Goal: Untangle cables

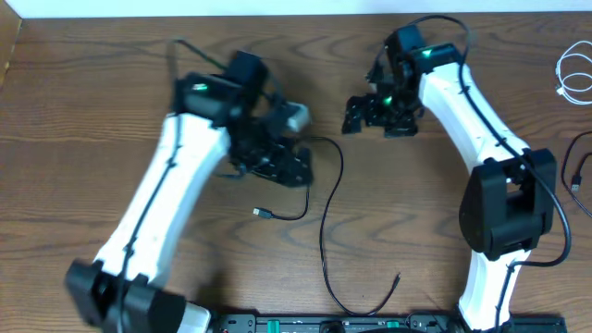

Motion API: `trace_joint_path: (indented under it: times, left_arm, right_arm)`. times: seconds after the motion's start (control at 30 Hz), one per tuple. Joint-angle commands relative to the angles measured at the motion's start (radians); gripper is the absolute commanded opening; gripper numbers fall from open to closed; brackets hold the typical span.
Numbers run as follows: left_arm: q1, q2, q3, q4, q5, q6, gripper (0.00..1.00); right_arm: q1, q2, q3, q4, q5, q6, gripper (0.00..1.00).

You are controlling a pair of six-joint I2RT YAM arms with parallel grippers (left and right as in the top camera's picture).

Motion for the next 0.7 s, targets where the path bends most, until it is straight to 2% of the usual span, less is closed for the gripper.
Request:
trace_joint_path:
  times: [0.0,0.07,0.27,0.47,0.67]
  left_arm:
    - [0.152,-0.071,0.011,0.031,-0.101,-0.084,0.91]
    - [0.227,-0.093,0.011,0.048,-0.105,-0.101,0.91]
    - [0.406,-0.103,0.01,0.042,-0.107,-0.1,0.92]
    - [0.441,-0.103,0.01,0.042,-0.107,-0.1,0.93]
    - [0.441,-0.103,0.01,0.048,-0.108,-0.096,0.92]
  right_arm:
    - [0.074,-0.006,-0.034,0.025,-0.056,0.007,0.99]
    - [0.114,-0.006,-0.055,0.054,-0.051,0.029,0.96]
    - [0.275,-0.006,-0.183,0.202,-0.01,0.213,0.97]
    - [0.347,-0.006,-0.281,0.262,0.024,0.3,0.96]
    - [0.356,-0.02,-0.283,0.253,0.05,0.299,0.91]
